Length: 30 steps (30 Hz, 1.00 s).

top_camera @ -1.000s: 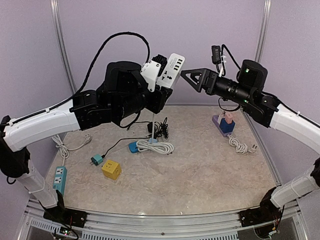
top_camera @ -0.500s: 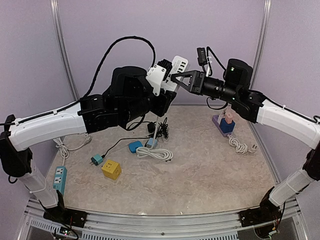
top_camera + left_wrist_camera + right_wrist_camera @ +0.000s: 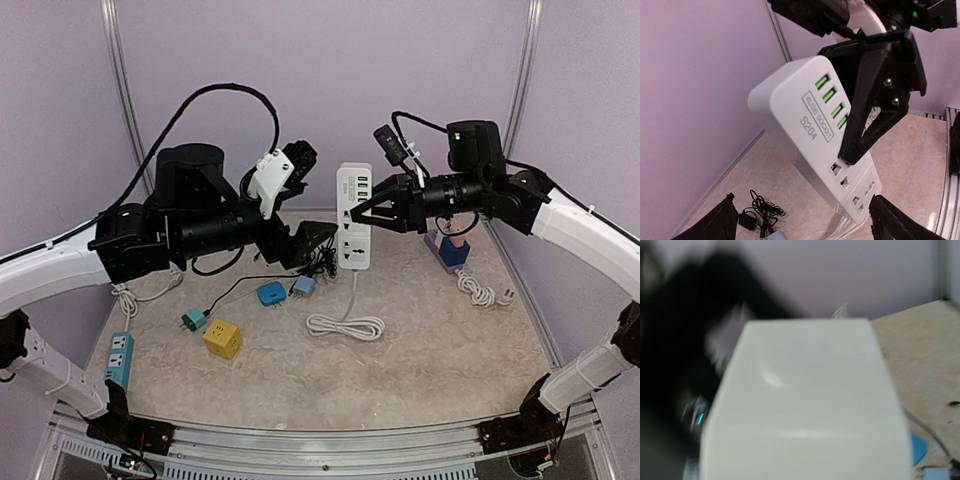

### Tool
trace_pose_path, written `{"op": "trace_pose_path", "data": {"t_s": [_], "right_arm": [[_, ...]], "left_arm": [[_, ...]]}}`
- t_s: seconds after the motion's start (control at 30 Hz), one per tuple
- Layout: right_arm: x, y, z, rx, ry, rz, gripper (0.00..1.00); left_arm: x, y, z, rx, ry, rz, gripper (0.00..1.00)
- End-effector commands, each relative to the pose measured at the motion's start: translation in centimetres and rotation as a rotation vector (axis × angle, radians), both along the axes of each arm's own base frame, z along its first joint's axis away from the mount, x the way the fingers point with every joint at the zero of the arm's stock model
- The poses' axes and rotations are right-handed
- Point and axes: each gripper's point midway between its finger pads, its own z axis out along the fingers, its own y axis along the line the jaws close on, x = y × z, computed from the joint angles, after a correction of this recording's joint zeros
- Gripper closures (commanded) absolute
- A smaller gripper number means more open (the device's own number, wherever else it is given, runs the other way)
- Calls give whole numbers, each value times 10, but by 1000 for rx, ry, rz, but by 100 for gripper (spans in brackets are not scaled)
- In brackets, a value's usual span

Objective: Insert the plug
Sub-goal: Place the socket at the center of the board.

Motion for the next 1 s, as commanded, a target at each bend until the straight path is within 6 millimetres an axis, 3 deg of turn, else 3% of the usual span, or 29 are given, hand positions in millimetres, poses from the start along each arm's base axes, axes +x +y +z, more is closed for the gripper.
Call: {"op": "trace_pose_path", "data": {"t_s": [0.0, 0.1, 0.3, 0.43, 0.6, 0.9, 0.97], "right_arm": [[-70, -23, 13, -59, -178, 272, 100], [-79, -27, 6, -89, -243, 305, 100], [-91, -17, -7, -166, -319, 364, 100], [-92, -9, -10, -190, -346, 365, 100], [-87, -5, -12, -209, -356, 342, 100], [-83, 0, -12, -222, -363, 344, 100], [-80, 0, -10, -222, -368, 325, 100]], "left_arm": [[-60, 18, 42, -41, -56, -292, 8], [-76, 18, 46, -37, -26, -377, 6], [-76, -4, 43, 0, 103, -417, 9], [-78, -19, 43, 6, 161, -461, 18], [-76, -27, 24, 77, 220, -476, 31], [-73, -33, 18, 87, 260, -497, 100], [-70, -34, 16, 78, 266, -489, 100]]}}
